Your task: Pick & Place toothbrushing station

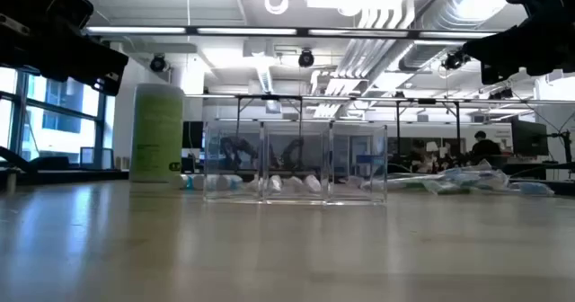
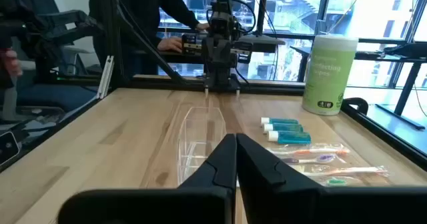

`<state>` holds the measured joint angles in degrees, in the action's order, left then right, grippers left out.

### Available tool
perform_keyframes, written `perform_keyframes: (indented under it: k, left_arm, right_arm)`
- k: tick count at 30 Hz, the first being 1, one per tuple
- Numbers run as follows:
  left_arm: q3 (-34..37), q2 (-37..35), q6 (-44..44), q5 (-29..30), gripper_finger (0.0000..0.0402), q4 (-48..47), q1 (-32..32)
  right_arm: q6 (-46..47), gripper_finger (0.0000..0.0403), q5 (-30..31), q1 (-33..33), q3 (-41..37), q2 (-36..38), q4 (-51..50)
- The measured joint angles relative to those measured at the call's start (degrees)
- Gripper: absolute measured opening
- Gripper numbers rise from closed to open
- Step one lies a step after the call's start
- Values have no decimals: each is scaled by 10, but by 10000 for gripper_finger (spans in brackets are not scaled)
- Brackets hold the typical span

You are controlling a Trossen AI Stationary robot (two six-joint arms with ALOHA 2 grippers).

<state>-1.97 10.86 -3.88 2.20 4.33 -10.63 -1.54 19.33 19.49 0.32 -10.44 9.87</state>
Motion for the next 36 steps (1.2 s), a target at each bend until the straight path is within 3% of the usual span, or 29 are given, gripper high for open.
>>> perform_keyframes:
  k: [14, 20, 23, 26, 31, 36]
  left_arm:
    - [0, 0, 18, 9, 3, 19, 0]
    - [0, 0, -38, 9, 3, 17, 0]
    - [0, 7, -111, -5, 3, 15, -1]
    - [0, 20, -124, -8, 3, 19, -1]
    - [0, 59, -103, -8, 3, 71, -1]
    - [0, 123, -77, -8, 15, 161, -1]
  right_arm:
    - [5, 2, 0, 0, 0, 0, 2]
    - [-9, 2, 3, 0, 0, 0, 1]
    - [-26, 2, 31, 0, 0, 0, 2]
    - [-28, 2, 44, 0, 0, 0, 2]
    - [-52, 2, 49, 0, 2, 0, 24]
    - [-121, 20, 107, 0, 30, -10, 23]
